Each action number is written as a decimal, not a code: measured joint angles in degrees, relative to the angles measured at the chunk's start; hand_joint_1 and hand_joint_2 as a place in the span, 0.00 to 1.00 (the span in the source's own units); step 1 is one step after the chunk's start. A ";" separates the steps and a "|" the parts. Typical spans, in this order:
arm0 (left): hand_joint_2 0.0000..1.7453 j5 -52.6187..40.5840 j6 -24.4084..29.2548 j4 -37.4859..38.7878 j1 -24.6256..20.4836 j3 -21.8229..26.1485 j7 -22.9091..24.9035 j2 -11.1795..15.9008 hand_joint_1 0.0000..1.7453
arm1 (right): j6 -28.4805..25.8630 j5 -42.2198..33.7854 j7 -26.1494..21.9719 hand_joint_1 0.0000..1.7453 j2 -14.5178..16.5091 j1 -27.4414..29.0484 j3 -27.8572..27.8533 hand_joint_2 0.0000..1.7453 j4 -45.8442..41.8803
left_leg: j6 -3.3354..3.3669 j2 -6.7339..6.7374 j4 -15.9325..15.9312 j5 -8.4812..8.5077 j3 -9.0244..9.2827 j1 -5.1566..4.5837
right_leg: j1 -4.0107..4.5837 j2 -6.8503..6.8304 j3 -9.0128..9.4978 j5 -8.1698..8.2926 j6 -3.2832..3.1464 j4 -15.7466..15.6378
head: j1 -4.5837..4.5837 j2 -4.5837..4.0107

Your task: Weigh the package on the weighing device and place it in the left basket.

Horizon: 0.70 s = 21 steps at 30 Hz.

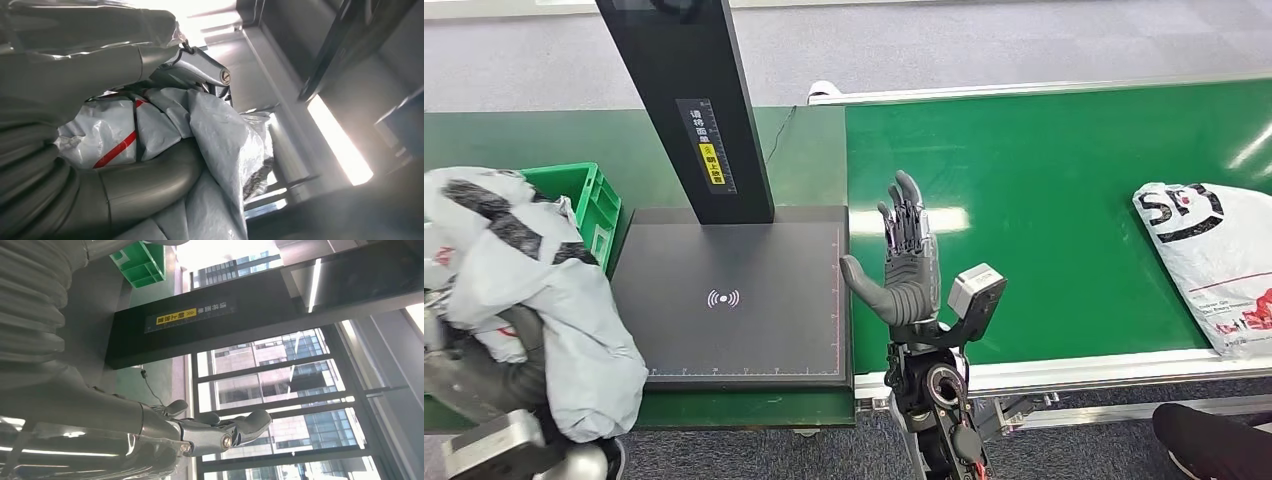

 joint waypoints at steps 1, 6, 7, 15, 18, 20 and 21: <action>1.00 0.86 0.00 -2.30 0.21 -0.57 -0.01 0.12 1.00 | 0.22 0.15 0.00 0.00 0.00 0.07 -0.17 1.00 -0.01 | 0.00 0.00 0.00 0.00 0.00 0.00 | 0.01 0.00 0.00 0.00 0.00 0.00 | 0.01 0.00; 1.00 5.00 0.02 -11.78 -0.90 -0.17 -0.05 1.05 1.00 | 1.27 0.76 0.09 0.00 0.04 -0.01 -1.01 1.00 -0.01 | 0.00 -0.01 -0.01 0.00 -0.01 0.02 | 0.01 -0.01 0.01 -0.01 0.00 0.00 | 0.01 0.01; 1.00 5.83 0.01 -12.62 -1.29 0.35 -0.05 1.39 1.00 | 1.42 0.81 0.11 0.00 0.05 -0.05 -1.10 1.00 -0.01 | 0.00 -0.01 -0.01 0.00 -0.01 0.02 | 0.01 -0.01 0.02 -0.01 0.00 0.00 | 0.01 0.01; 1.00 6.04 -0.13 -9.85 -7.12 5.65 2.55 4.57 1.00 | 2.05 1.27 0.16 0.00 0.32 -0.20 -1.29 1.00 -0.01 | 0.01 -0.19 0.00 0.10 0.03 0.01 | 0.01 -0.20 0.10 0.01 -0.02 0.00 | 0.02 0.01; 1.00 5.18 -0.87 1.45 -16.24 11.72 7.45 9.07 1.00 | 2.45 1.62 0.15 0.00 0.45 -0.22 -0.93 1.00 -0.01 | -0.11 -0.26 -0.01 0.27 0.04 0.03 | 0.07 -0.28 0.09 0.12 -0.18 0.01 | 0.01 0.00; 1.00 3.32 -1.70 12.17 -24.41 15.46 10.14 12.86 1.00 | 2.61 1.75 0.15 0.00 0.48 -0.06 -0.74 1.00 -0.02 | -0.24 -0.23 0.00 0.42 0.01 0.09 | 0.16 -0.26 0.02 0.25 -0.34 0.03 | 0.01 0.01; 1.00 1.45 -1.95 18.46 -29.24 17.04 11.62 14.89 1.00 | 2.68 1.80 0.15 0.00 0.48 0.08 -0.67 1.00 -0.07 | -0.30 -0.22 0.00 0.50 -0.01 0.14 | 0.21 -0.25 -0.01 0.31 -0.42 0.04 | 0.03 0.01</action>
